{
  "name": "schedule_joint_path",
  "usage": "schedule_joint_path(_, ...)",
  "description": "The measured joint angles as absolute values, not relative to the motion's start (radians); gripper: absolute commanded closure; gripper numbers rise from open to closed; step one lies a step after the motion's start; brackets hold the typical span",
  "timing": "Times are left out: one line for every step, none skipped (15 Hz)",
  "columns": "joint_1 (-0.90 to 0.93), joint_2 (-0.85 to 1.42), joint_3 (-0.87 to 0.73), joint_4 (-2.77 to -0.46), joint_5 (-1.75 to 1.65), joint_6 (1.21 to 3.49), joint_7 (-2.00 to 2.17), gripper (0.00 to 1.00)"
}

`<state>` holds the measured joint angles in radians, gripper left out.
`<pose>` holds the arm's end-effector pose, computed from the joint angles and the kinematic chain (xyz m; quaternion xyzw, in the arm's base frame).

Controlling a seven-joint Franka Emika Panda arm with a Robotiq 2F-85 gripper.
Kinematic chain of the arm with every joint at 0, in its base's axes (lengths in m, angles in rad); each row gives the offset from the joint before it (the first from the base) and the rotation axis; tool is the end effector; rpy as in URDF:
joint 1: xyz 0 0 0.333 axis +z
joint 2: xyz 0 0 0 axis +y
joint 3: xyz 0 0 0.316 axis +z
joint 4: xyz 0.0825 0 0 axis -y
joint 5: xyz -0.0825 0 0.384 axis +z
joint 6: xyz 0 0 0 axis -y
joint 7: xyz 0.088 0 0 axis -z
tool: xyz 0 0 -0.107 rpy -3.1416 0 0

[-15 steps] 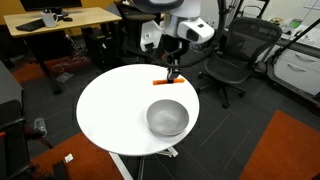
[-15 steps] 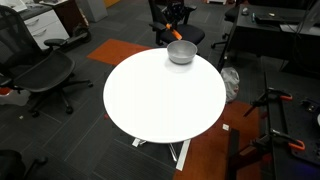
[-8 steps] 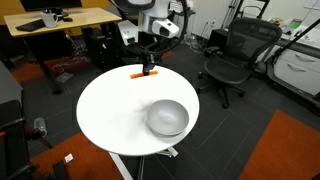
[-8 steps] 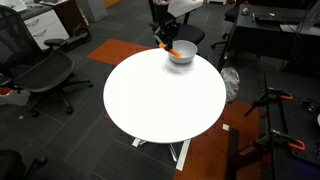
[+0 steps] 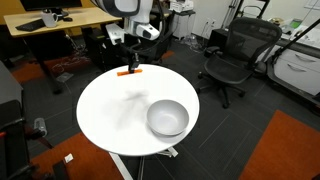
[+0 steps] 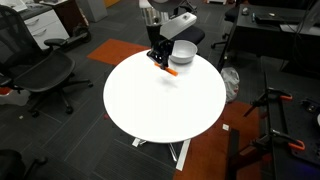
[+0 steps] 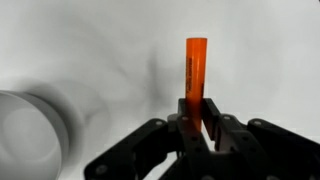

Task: Remove the orange marker from the bowl

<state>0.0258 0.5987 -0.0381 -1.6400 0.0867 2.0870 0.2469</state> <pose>0.6698 -0.0012 0.2557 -0.9854 0.1503 0.0778 0.0160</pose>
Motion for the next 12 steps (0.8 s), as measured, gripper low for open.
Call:
schedule_joint_path(0.036,0.607,-0.038,-1.639,0.086,2.087,0.267,0.95)
schedule_joint_path(0.045,0.617,-0.038,-1.638,0.083,2.087,0.28,0.95)
schedule_joint_path(0.053,0.627,-0.038,-1.636,0.08,2.087,0.283,0.95)
schedule_joint_path(0.061,0.637,-0.038,-1.633,0.078,2.087,0.283,0.95)
schedule_joint_path(0.067,0.648,-0.038,-1.628,0.077,2.087,0.283,0.95)
schedule_joint_path(0.071,0.659,-0.037,-1.621,0.077,2.087,0.282,0.95)
schedule_joint_path(0.074,0.67,-0.036,-1.613,0.077,2.087,0.279,0.95)
schedule_joint_path(0.075,0.681,-0.034,-1.604,0.077,2.087,0.274,0.95)
schedule_joint_path(0.075,0.692,-0.031,-1.594,0.077,2.088,0.261,0.95)
schedule_joint_path(0.073,0.701,-0.028,-1.583,0.078,2.088,0.247,0.95)
schedule_joint_path(0.07,0.708,-0.022,-1.574,0.084,2.091,0.227,0.95)
schedule_joint_path(0.064,0.713,-0.014,-1.564,0.094,2.099,0.209,0.95)
